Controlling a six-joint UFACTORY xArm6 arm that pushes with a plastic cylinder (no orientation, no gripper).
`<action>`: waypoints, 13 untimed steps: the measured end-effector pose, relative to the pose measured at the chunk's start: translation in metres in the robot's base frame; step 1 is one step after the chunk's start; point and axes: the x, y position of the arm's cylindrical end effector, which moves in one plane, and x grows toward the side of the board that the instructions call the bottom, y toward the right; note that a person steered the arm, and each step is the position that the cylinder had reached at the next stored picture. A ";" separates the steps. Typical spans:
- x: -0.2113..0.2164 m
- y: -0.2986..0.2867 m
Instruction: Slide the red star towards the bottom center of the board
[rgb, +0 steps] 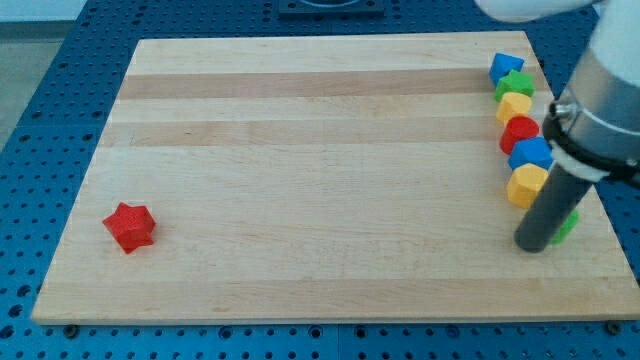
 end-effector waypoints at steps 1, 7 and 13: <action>0.014 -0.016; -0.067 -0.001; -0.109 -0.015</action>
